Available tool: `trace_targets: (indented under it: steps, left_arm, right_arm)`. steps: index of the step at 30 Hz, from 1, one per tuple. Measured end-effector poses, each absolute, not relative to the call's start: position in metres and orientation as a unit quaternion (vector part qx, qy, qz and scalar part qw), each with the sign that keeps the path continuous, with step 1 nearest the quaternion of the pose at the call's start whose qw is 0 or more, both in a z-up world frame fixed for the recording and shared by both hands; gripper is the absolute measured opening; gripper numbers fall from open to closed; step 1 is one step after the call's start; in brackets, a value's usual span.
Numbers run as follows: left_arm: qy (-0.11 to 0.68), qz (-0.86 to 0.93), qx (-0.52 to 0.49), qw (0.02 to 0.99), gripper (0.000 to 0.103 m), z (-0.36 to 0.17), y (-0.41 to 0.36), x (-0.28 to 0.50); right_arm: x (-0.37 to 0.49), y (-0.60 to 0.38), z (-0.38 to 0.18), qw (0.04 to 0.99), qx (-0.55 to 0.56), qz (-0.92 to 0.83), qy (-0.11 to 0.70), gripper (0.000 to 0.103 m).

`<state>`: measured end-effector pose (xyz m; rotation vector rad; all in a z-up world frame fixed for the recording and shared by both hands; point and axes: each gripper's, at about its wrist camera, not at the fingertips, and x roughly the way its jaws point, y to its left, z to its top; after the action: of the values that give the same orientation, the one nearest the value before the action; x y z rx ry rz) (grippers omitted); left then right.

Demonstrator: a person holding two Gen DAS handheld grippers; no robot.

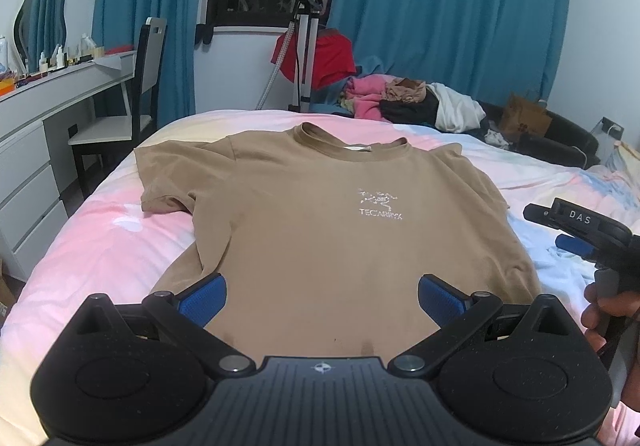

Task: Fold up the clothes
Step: 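Move the right gripper toward the side edge of the tan shirt, then grasp the shirt's side edge with the right gripper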

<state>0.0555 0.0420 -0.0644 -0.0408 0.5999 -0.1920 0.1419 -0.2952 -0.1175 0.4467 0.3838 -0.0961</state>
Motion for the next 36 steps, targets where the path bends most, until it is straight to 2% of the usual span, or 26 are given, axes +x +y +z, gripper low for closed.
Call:
trace_targets:
  steps: [10,13,22,24,26,28,36]
  left_arm:
    - [0.301,-0.090,-0.025,0.949,0.103,-0.069,0.041,0.057]
    - [0.303,-0.088,-0.026,0.949,0.103,-0.070,0.041,0.057]
    - [0.307,-0.086,-0.028,0.947,0.103,-0.072,0.040,0.058]
    - [0.310,-0.086,-0.028,0.947,0.103,-0.073,0.039,0.059]
    - [0.313,-0.085,-0.029,0.946,0.103,-0.075,0.040,0.060]
    - [0.317,-0.082,-0.031,0.944,0.103,-0.077,0.040,0.062]
    - [0.333,-0.074,-0.075,0.937,0.103,-0.084,0.050,0.077]
  right_arm:
    - [0.149,-0.306,-0.127,0.946,0.248,-0.056,0.199,0.076]
    - [0.152,-0.310,-0.129,0.944,0.256,-0.059,0.200,0.068]
    - [0.162,-0.322,-0.137,0.938,0.274,-0.069,0.203,0.060]
    - [0.166,-0.327,-0.137,0.936,0.281,-0.068,0.201,0.055]
    - [0.173,-0.336,-0.137,0.933,0.293,-0.070,0.199,0.044]
    - [0.183,-0.355,-0.138,0.922,0.324,-0.078,0.196,0.041]
    - [0.228,-0.434,-0.169,0.840,0.500,-0.080,0.195,0.042]
